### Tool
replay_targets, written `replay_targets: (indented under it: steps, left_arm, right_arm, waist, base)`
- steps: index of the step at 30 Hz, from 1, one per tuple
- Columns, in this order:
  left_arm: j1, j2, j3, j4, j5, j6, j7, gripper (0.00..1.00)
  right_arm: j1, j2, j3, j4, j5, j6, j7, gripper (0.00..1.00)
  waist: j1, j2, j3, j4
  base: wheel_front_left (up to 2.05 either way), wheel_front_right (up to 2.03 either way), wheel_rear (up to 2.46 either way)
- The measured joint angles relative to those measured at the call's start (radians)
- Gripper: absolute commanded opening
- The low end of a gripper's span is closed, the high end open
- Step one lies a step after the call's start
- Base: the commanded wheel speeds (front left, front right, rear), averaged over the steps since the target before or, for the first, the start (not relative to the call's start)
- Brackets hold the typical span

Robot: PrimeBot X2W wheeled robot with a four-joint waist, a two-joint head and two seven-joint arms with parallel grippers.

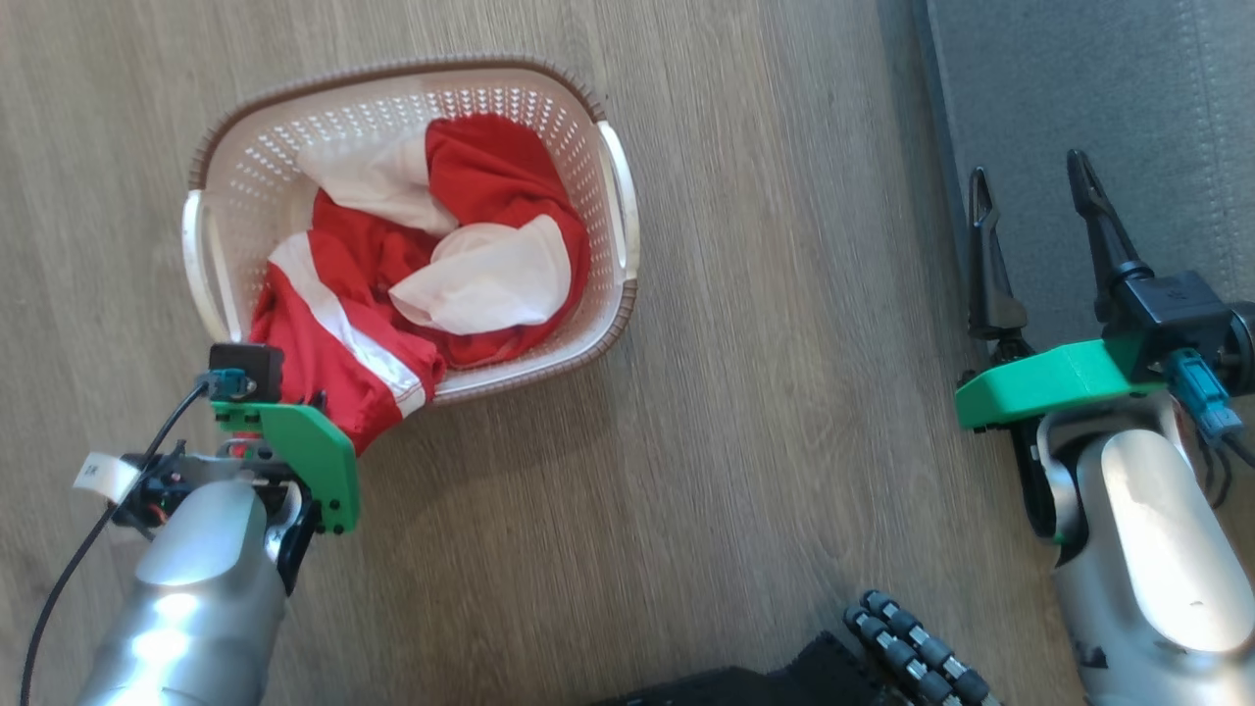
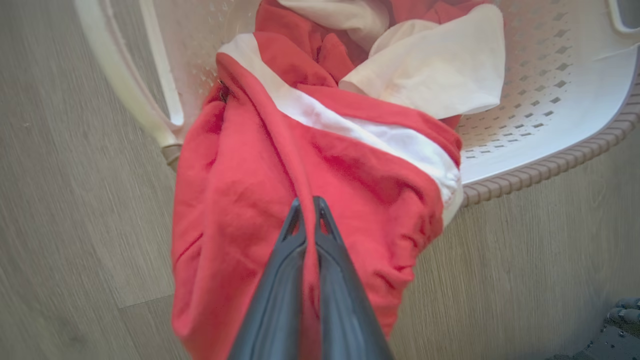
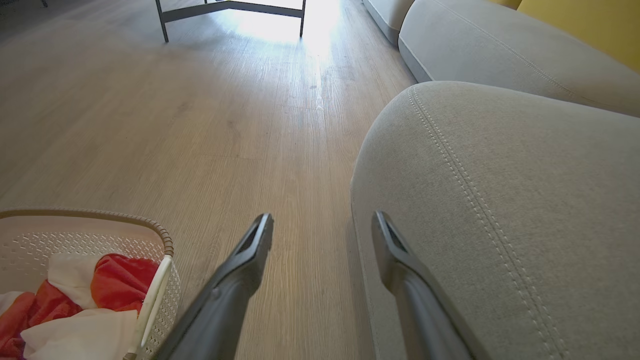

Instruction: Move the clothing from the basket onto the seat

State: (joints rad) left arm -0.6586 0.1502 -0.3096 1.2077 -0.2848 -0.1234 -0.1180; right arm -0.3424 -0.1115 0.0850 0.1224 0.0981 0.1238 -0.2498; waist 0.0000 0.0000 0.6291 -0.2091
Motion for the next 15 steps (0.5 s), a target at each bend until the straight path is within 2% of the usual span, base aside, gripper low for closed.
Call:
replay_targets:
  steps: [9, 15]
  left_arm:
    - [0.002, -0.011, 0.007, -0.051, -0.07, -0.001, -0.096, 0.0]
    - [0.051, -0.012, 0.006, -0.163, -0.128, -0.001, -0.122, 0.0]
  right_arm:
    - [0.02, -0.003, -0.008, 0.024, 0.0, 0.0, 0.0, 1.0]
    - [0.088, -0.026, -0.014, 0.049, 0.0, 0.0, 0.0, 1.0]
  waist:
    - [0.0, 0.0, -0.096, 0.022]
    - [-0.0001, 0.0, -0.211, 0.044]
  base:
    - [0.0, 0.0, 0.0]
    - [0.0, 0.0, 0.0]
